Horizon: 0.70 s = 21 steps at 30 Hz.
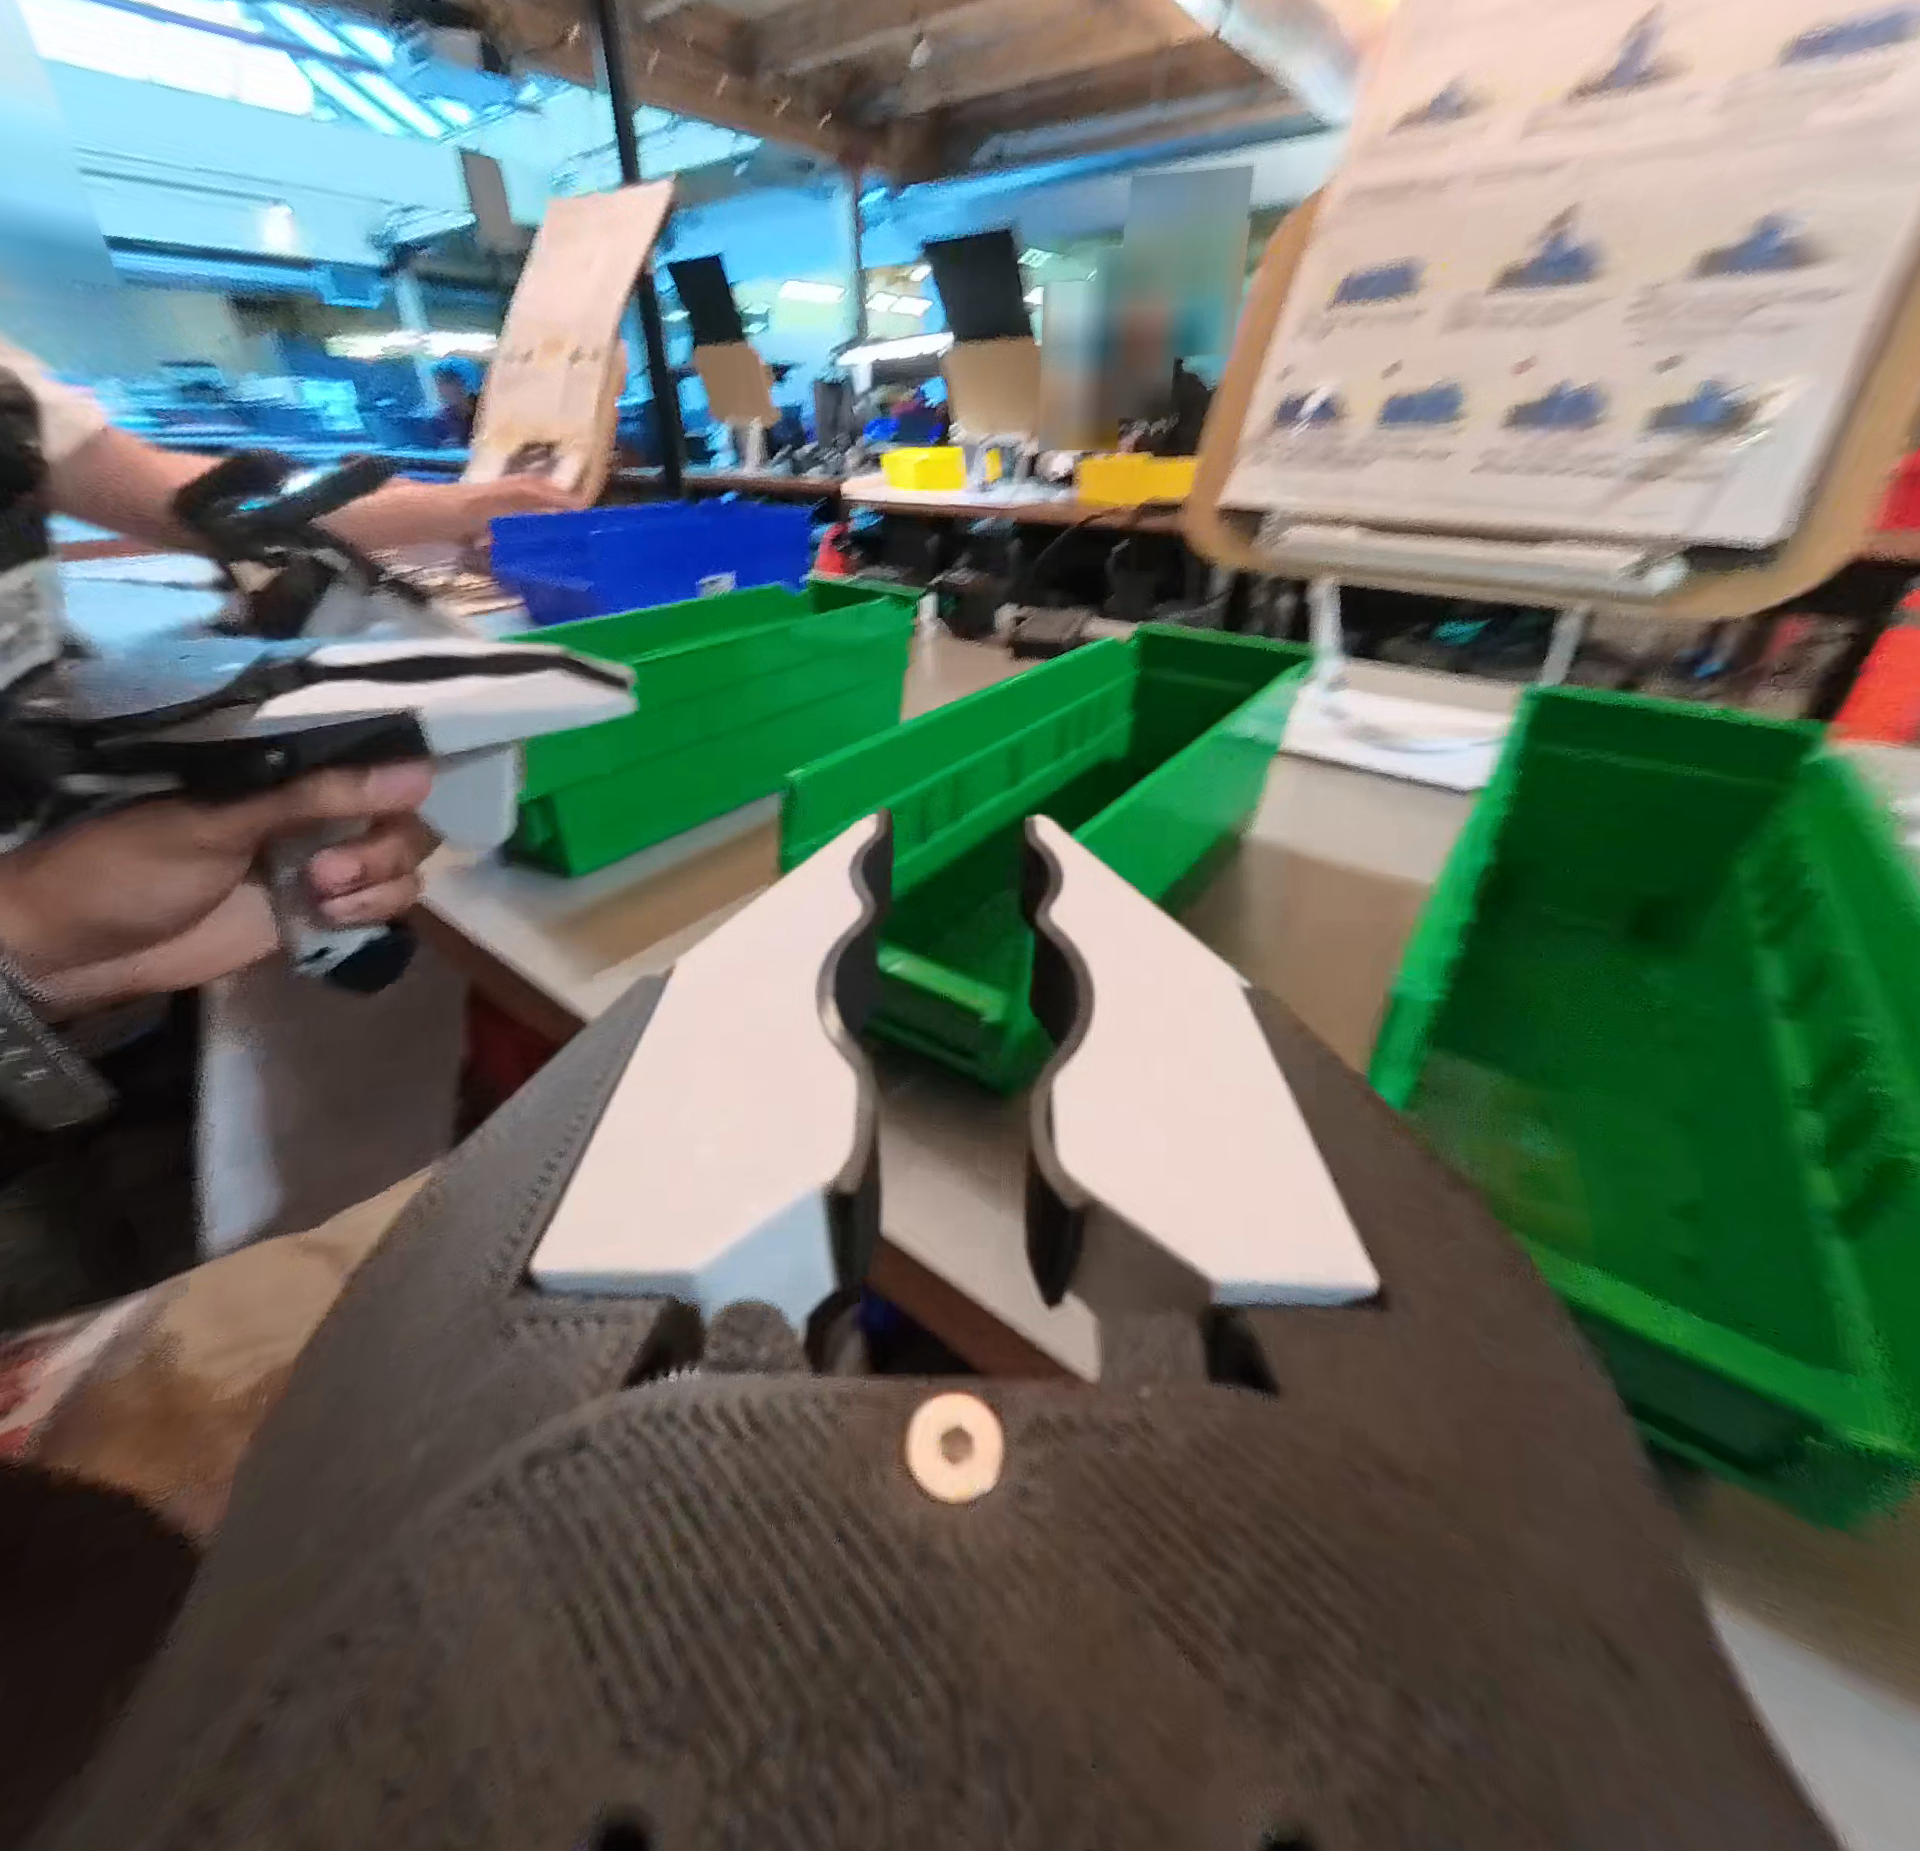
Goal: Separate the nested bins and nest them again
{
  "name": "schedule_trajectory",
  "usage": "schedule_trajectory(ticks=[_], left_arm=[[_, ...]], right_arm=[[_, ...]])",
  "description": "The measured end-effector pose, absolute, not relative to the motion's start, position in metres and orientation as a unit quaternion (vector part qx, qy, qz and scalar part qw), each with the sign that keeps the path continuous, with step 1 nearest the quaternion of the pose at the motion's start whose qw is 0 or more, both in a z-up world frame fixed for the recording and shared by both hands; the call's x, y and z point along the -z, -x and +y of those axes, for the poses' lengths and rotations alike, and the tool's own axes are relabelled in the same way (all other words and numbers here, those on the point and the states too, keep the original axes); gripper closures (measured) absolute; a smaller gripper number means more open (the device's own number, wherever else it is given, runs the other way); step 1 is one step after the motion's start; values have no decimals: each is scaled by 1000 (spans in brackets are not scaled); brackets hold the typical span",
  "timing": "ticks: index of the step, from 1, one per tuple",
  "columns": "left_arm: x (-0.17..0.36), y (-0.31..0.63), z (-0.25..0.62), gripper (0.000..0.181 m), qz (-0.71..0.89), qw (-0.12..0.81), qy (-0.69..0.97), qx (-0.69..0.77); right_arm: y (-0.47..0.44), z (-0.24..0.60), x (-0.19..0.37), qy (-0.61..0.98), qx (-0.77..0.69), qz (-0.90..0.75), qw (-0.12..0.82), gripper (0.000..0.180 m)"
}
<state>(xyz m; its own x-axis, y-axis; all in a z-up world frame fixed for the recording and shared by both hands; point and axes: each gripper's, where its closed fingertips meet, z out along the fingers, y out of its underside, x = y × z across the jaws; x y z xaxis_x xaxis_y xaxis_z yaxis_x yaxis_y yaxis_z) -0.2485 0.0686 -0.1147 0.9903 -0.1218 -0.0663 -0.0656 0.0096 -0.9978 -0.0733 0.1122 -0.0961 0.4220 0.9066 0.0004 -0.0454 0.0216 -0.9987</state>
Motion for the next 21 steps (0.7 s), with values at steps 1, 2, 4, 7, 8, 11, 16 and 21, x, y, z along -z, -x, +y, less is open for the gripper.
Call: schedule_trajectory(ticks=[1, 2, 4, 7, 8, 11, 16, 21], left_arm=[[117, 243, 72, 172, 72, 699, 711, 35], [120, 238, 75, 172, 74, 689, 720, 51], [124, 232, 81, 172, 70, 672, 732, 84], [128, 226, 88, 170, 59, 656, 740, 134], [129, 225, 90, 169, 56, 651, 743, 147], [142, 224, 96, 157, 58, 625, 761, 165], [172, 225, 99, 128, 47, 562, 803, 193], [172, 227, 95, 111, 13, 552, 797, 243]], right_arm=[[62, 121, 90, 575, -364, -362, 637, 156], [49, 131, 83, 567, -326, -355, 668, 155], [15, 154, 71, 554, -234, -331, 728, 155], [-46, 193, 63, 564, -152, -258, 770, 154], [-66, 208, 64, 576, -138, -229, 773, 154], [-132, 252, 76, 619, -72, -151, 767, 155], [-195, 307, 116, 701, -44, -72, 708, 138], [-191, 334, 151, 761, -114, -72, 634, 108]])
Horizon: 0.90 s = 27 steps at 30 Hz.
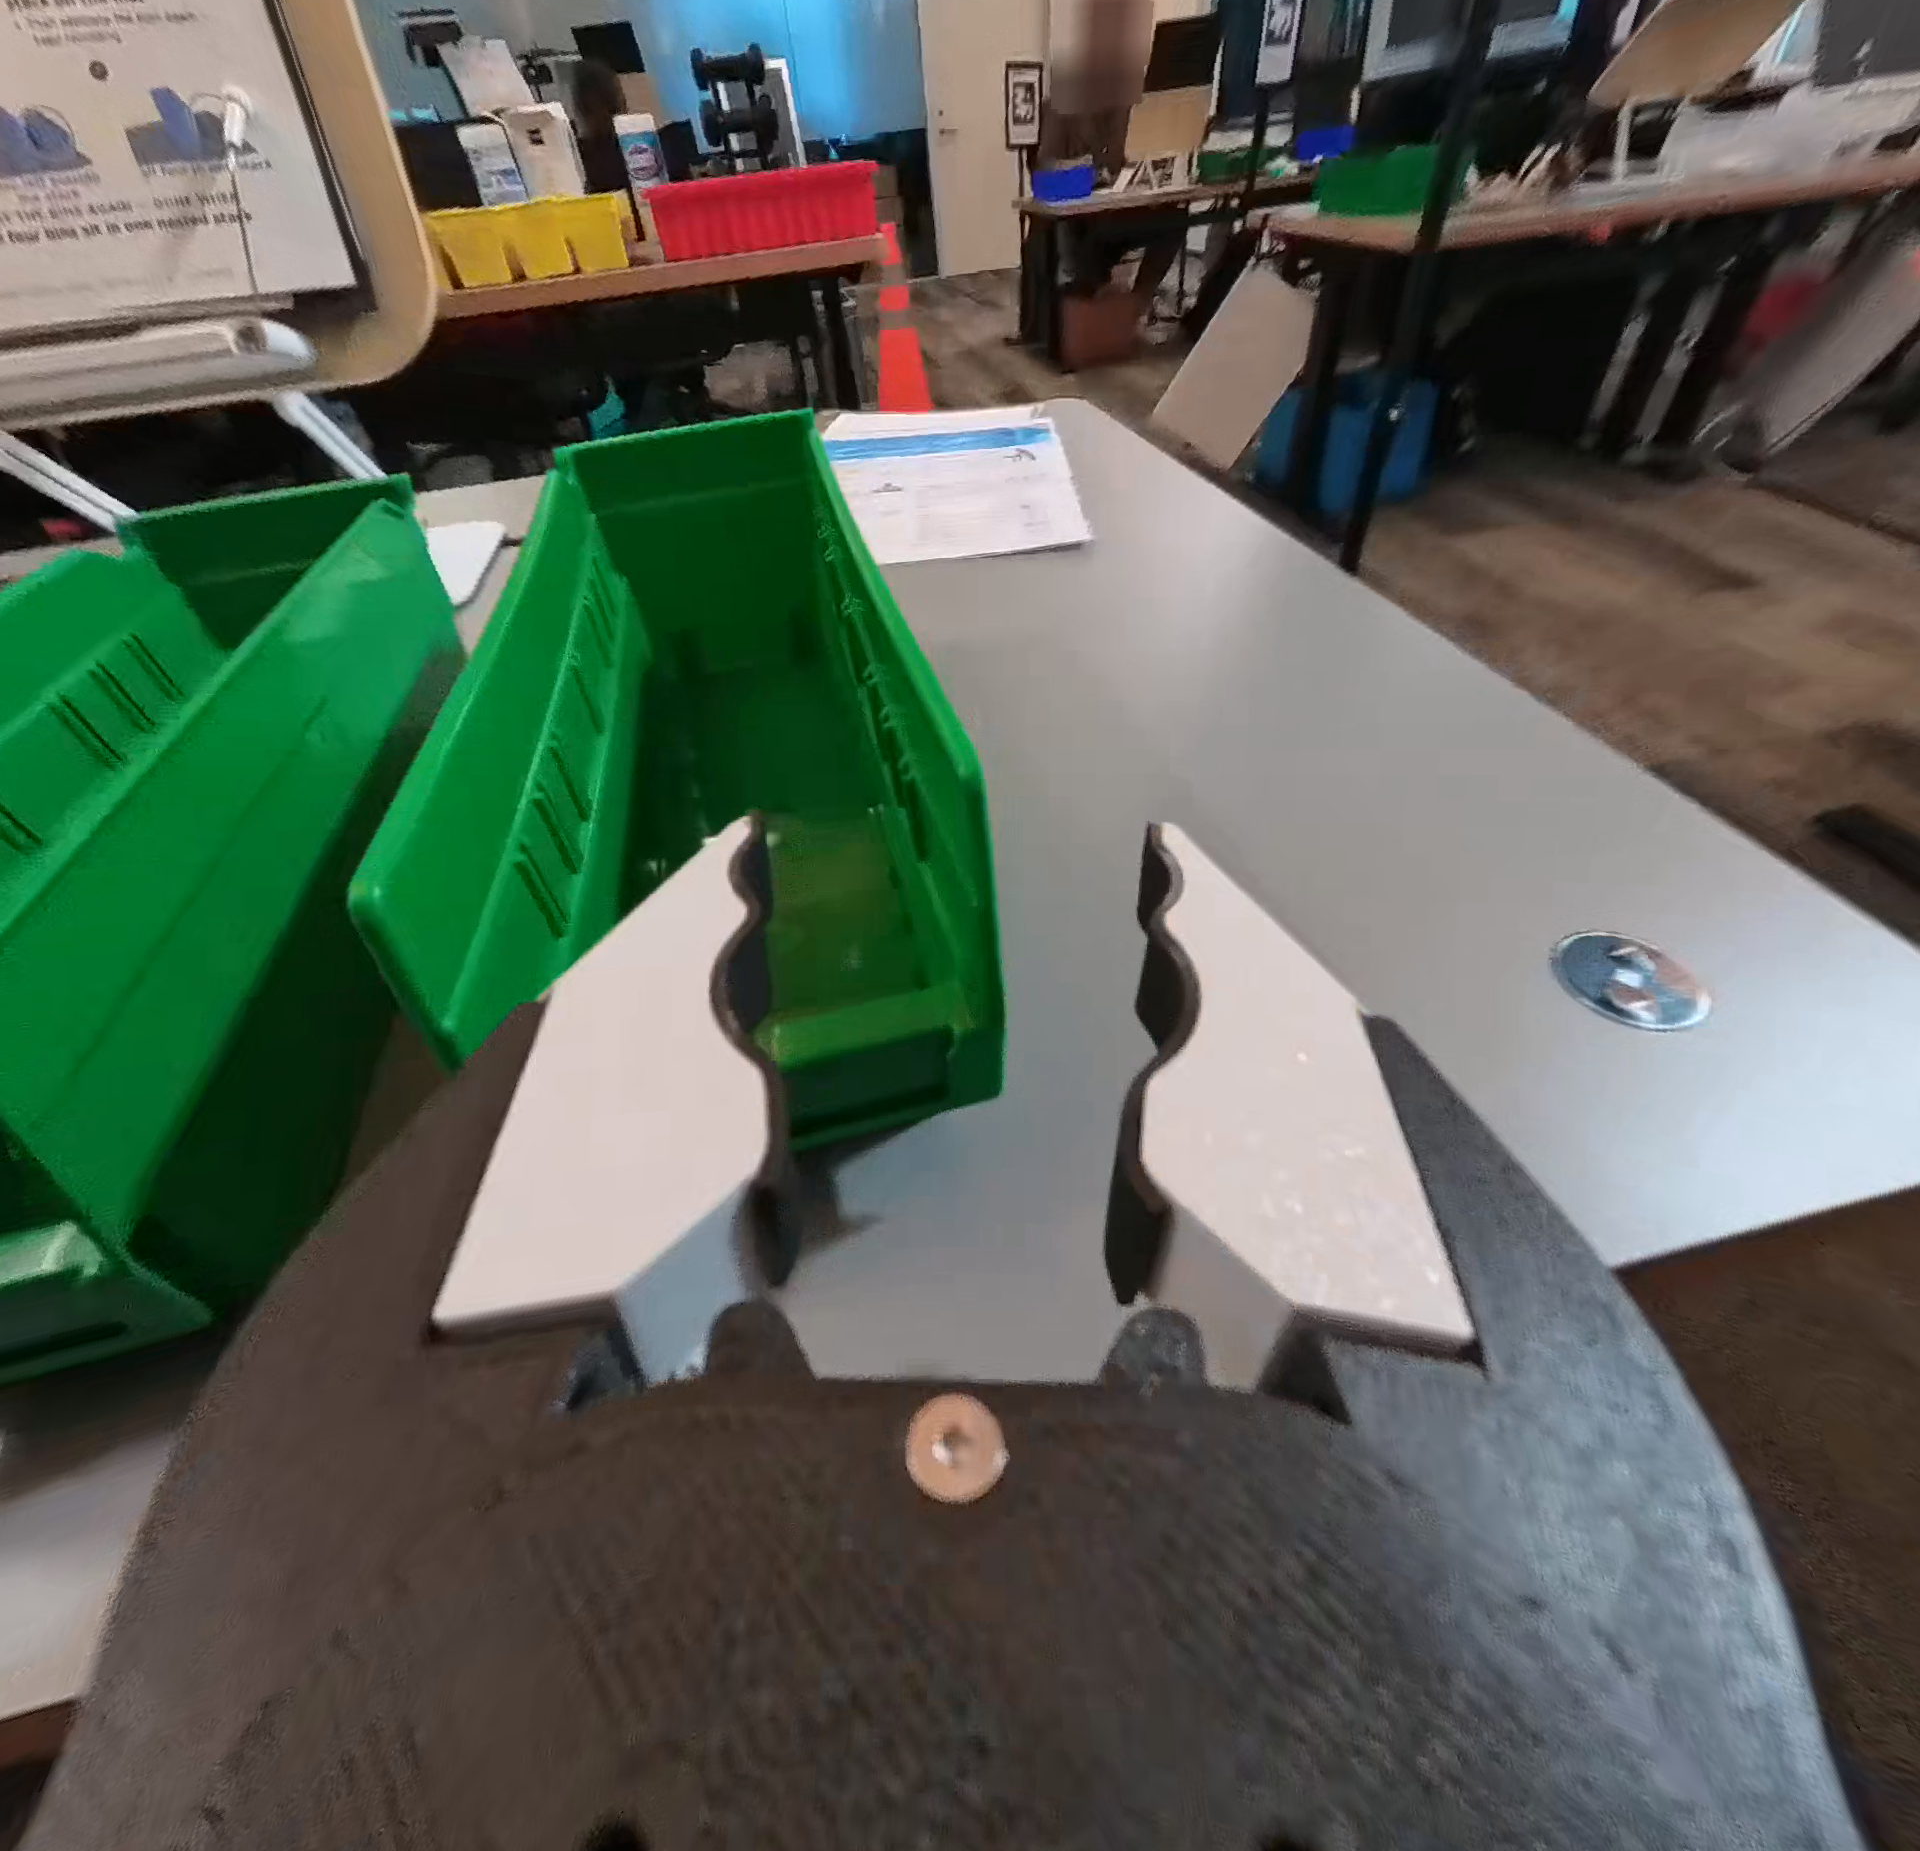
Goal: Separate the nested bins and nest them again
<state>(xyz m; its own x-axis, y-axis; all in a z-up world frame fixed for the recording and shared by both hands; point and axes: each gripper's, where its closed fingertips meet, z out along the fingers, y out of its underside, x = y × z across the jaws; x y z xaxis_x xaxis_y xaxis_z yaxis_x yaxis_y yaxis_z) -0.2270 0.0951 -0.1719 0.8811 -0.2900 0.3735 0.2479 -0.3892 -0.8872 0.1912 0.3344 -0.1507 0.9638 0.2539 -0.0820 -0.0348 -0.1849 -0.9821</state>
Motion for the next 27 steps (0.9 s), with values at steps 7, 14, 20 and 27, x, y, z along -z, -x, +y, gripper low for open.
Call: schedule_trajectory(ticks=[7, 14, 20, 27], left_arm=[[181, 213, 88, 86, 12, 516, 806, 290], [178, 223, 80, 95, -2, 528, 801, 283], [181, 227, 74, 99, -23, 515, 799, 310], [189, 215, 68, 102, 1, 492, 811, 316]], right_arm=[[-192, 346, 153, 766, -137, -58, 626, 112], [-189, 357, 162, 783, -144, -52, 603, 114], [-180, 364, 165, 786, -148, -55, 598, 116], [-173, 371, 163, 775, -199, -35, 598, 129]])
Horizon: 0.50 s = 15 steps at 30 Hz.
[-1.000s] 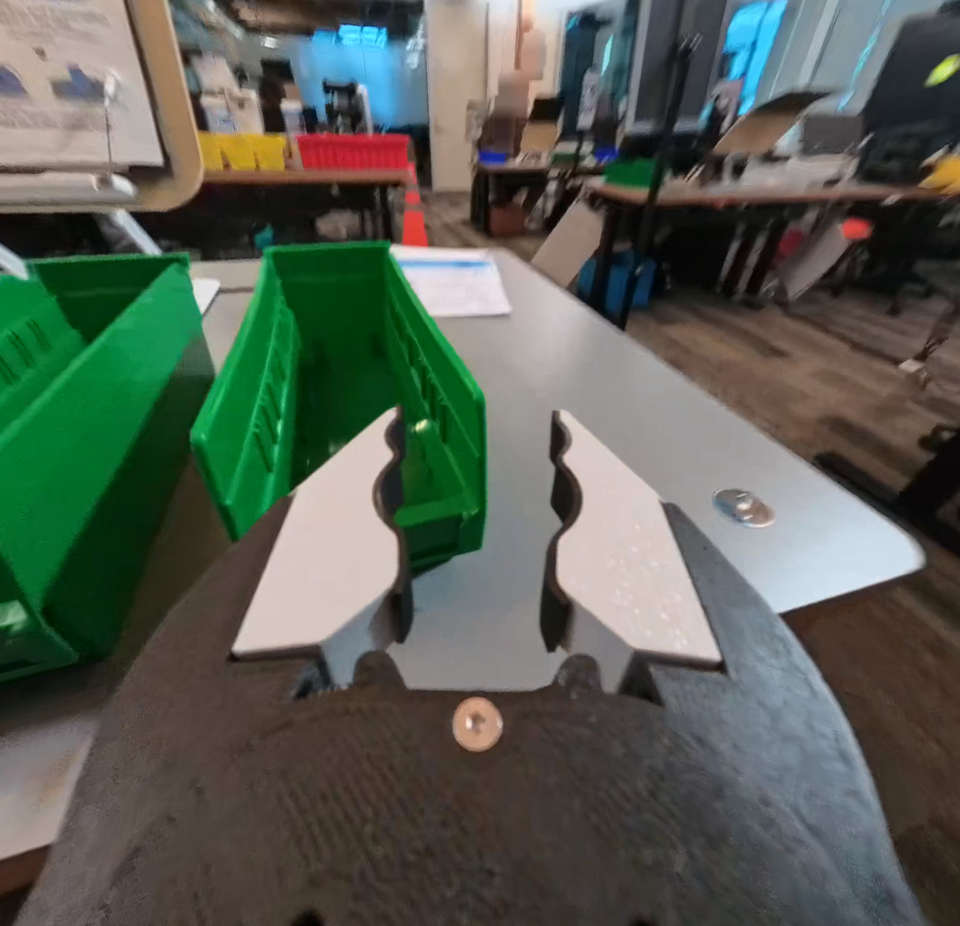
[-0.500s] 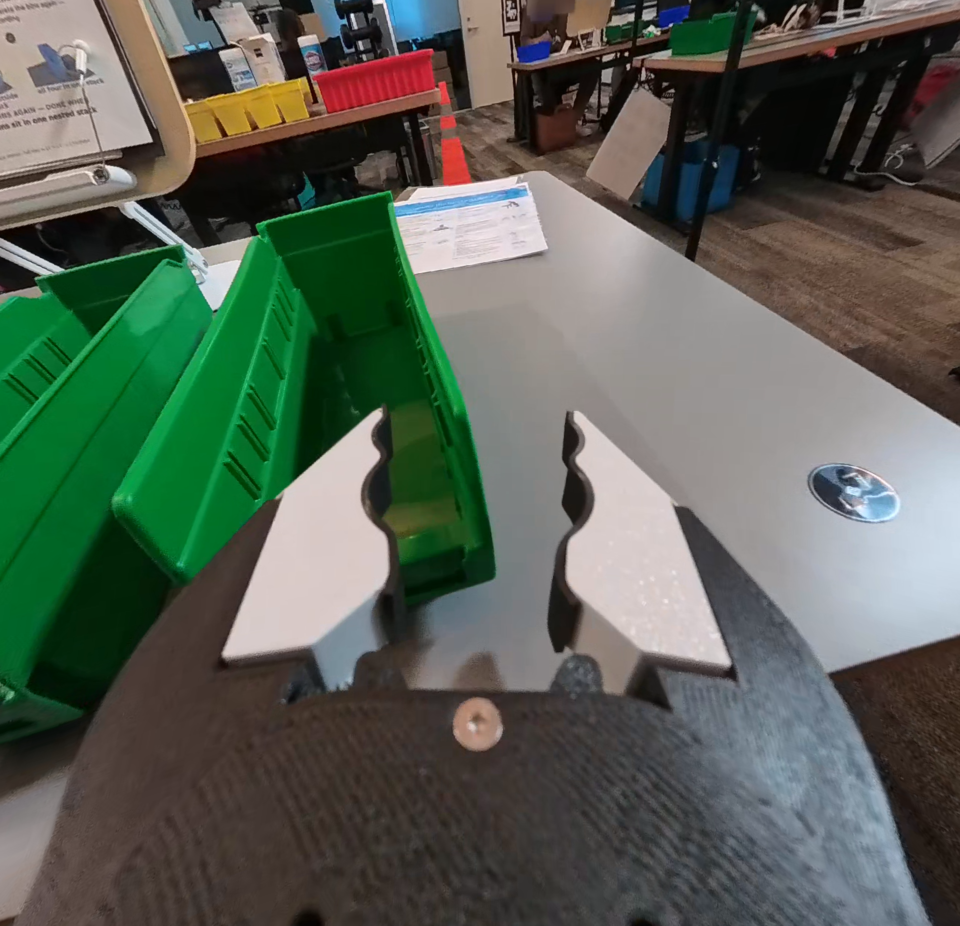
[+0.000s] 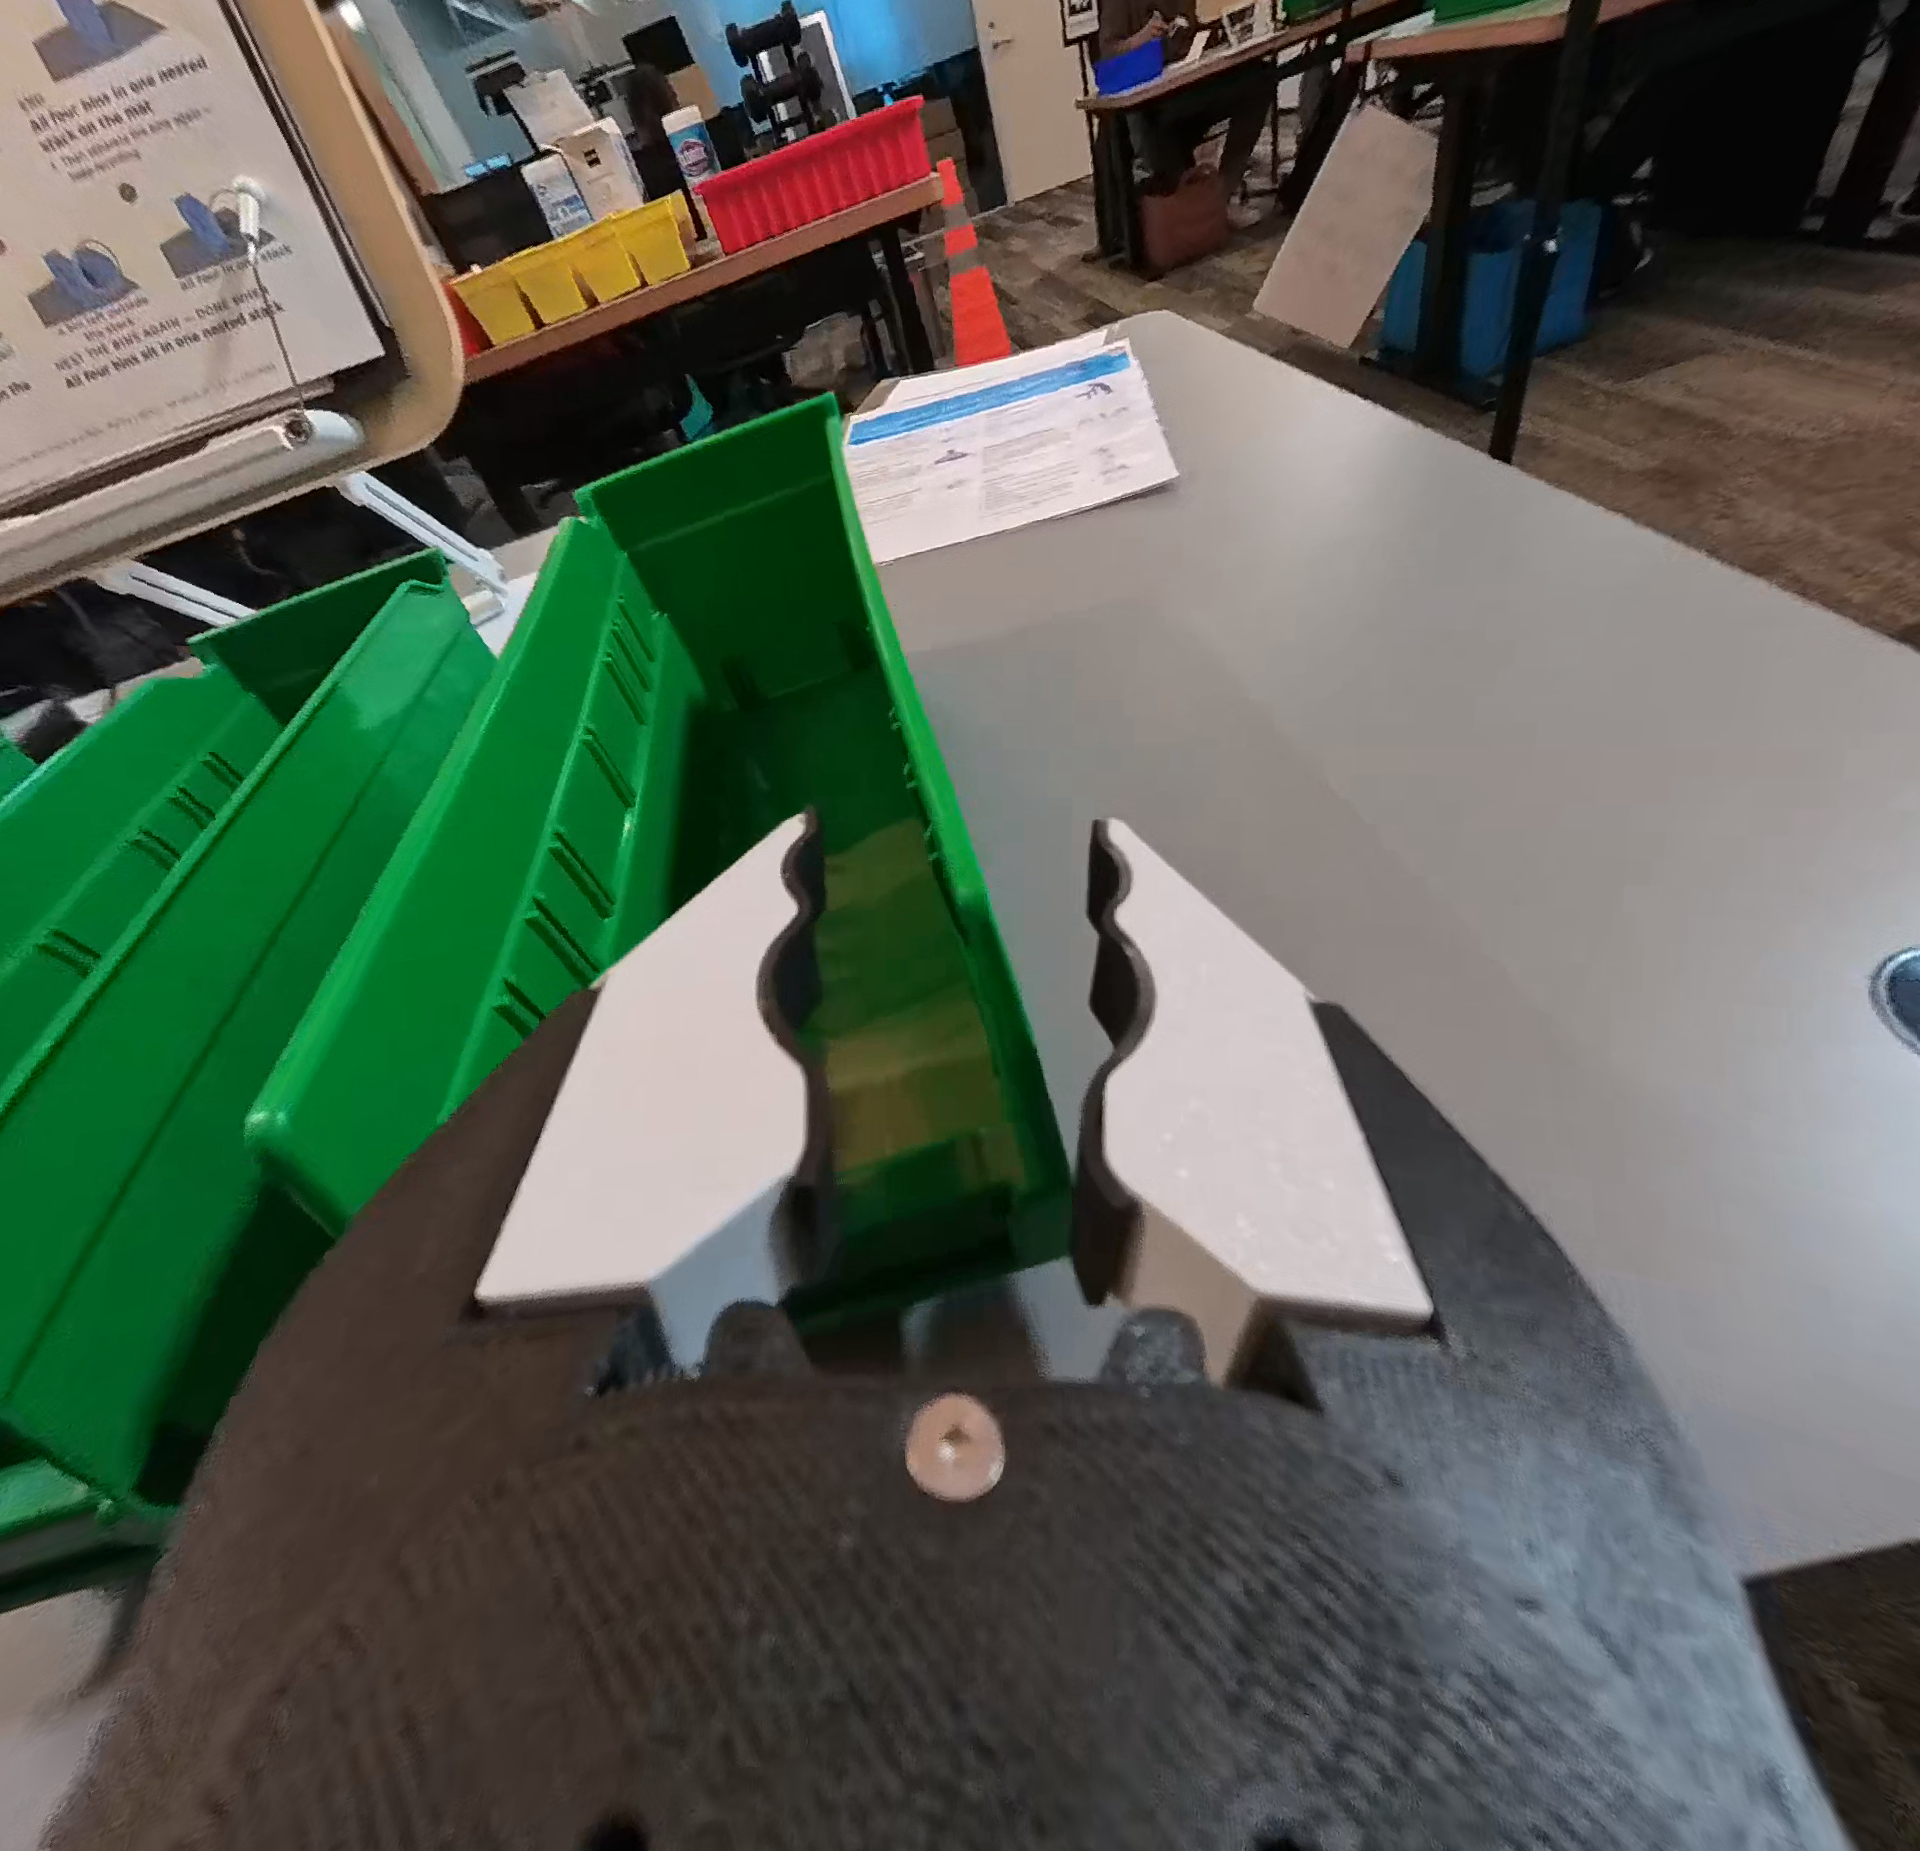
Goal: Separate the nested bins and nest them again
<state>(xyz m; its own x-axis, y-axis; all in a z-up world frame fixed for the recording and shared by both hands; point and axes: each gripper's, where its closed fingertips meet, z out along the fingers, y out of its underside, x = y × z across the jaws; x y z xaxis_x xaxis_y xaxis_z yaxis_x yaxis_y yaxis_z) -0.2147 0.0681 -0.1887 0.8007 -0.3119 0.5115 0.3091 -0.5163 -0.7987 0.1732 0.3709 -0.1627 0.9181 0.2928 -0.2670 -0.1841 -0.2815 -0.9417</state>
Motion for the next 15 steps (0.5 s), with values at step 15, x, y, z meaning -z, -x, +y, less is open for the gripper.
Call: schedule_trajectory(ticks=[15], left_arm=[[201, 205, 64, 107, 37, 466, 832, 299]], right_arm=[[-172, 365, 151, 775, -222, -34, 591, 177]])
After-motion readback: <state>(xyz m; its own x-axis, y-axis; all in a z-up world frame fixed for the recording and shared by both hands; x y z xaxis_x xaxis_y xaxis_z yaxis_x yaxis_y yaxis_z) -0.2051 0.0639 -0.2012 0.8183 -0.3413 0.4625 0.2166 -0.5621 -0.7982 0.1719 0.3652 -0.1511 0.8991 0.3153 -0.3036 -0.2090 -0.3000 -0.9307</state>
